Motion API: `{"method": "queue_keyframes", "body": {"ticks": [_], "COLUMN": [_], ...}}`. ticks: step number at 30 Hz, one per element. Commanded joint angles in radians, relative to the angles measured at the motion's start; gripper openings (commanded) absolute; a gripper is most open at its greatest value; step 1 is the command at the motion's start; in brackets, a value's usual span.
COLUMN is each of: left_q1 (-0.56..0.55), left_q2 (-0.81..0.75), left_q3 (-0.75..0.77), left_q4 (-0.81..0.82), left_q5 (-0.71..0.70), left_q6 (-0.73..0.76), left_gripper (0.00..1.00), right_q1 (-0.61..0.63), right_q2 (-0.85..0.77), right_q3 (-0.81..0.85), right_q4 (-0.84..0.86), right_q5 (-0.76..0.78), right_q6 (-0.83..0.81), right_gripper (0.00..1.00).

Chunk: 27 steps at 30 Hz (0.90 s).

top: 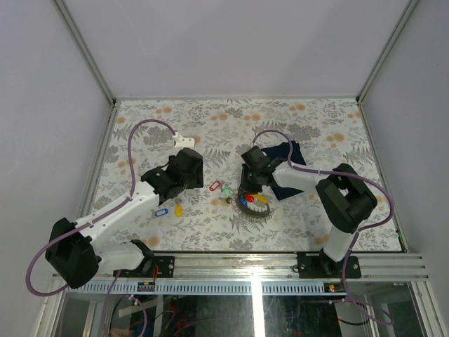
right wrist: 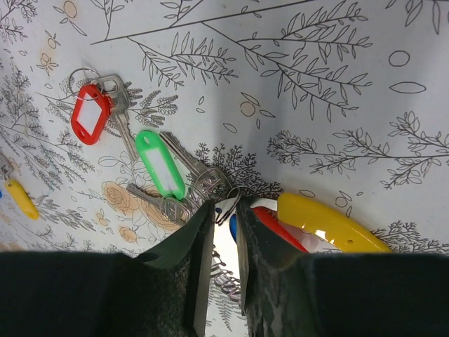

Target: Put the keys on the keyring

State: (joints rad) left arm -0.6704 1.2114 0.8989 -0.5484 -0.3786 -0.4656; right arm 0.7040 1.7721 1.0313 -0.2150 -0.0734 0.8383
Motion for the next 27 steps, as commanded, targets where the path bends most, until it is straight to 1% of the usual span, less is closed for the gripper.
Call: {"method": "queue_keyframes", "body": {"ticks": [1,7,11,15,19,23,27], "left_q1": [0.009,0.009,0.009,0.010,0.010,0.008,0.007], "left_q2": [-0.014,-0.033,-0.049,-0.087,-0.136,-0.161,-0.184], "left_q3": [0.003,0.005,-0.009,-0.041,-0.087,-0.132,-0.189], "left_q4": [0.020,0.020,0.057,0.136,0.259,0.392,0.521], "left_q5": [-0.025,-0.009,0.043,0.137,0.239,0.345,0.438], "left_q6": [0.018,0.006,-0.006,-0.002,0.004,-0.001,-0.008], "left_gripper": [0.56,0.56,0.56,0.56,0.56,0.59,0.63], "right_q1": [-0.004,-0.004,-0.004,-0.004,-0.005,-0.005,-0.005], "right_q2": [0.020,-0.004,-0.067,-0.163,-0.233,-0.295,-0.373], "right_q3": [0.044,0.038,0.031,0.009,-0.018,-0.055,-0.098], "right_q4": [0.018,0.025,0.016,0.020,0.030,0.055,0.073], "right_q5": [-0.006,0.003,0.021,0.028,0.012,-0.012,0.001], "right_q6": [0.001,-0.007,-0.029,-0.065,-0.080,-0.093,-0.110], "right_gripper": [0.22,0.09,0.01,0.00,0.00,0.00,0.00]}}
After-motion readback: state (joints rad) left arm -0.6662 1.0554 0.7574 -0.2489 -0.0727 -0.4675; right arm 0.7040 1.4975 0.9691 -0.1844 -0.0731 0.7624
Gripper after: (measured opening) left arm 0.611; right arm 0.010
